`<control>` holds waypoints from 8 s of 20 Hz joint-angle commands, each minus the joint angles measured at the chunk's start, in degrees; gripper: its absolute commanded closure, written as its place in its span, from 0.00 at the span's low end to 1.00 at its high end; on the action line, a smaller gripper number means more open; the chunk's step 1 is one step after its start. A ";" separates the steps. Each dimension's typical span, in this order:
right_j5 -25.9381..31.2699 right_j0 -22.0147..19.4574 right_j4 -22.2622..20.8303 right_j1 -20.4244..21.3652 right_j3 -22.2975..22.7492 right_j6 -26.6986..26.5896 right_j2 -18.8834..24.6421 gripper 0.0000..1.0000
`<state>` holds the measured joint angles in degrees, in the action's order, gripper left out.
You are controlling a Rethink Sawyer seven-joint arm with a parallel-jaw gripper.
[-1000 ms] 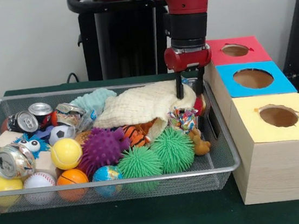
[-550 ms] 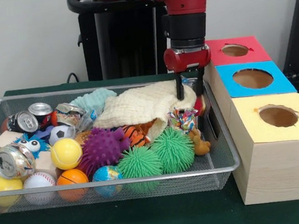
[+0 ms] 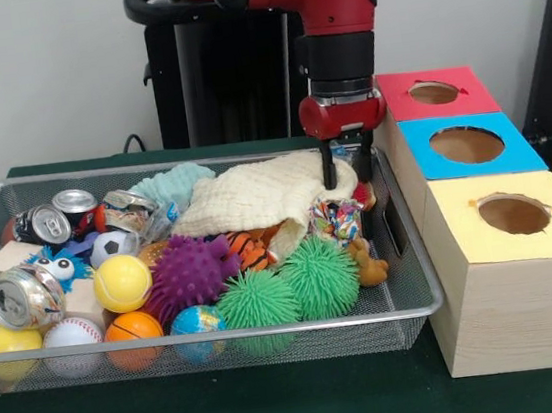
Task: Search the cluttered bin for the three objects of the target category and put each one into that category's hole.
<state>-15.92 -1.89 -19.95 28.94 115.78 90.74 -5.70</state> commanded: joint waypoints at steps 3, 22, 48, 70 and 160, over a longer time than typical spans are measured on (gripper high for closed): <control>1.14 0.57 1.01 -6.98 1.47 10.47 2.97 0.00; 31.25 1.73 11.59 7.84 -11.19 5.54 11.30 0.00; 50.12 -5.42 14.01 -0.57 -35.28 0.71 18.97 0.00; 36.07 -5.93 9.02 -3.96 -31.60 4.22 17.70 0.00; 41.69 -15.44 13.39 4.51 -13.82 -1.95 16.01 0.00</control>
<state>17.54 -12.68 -3.62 37.94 114.21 92.54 6.02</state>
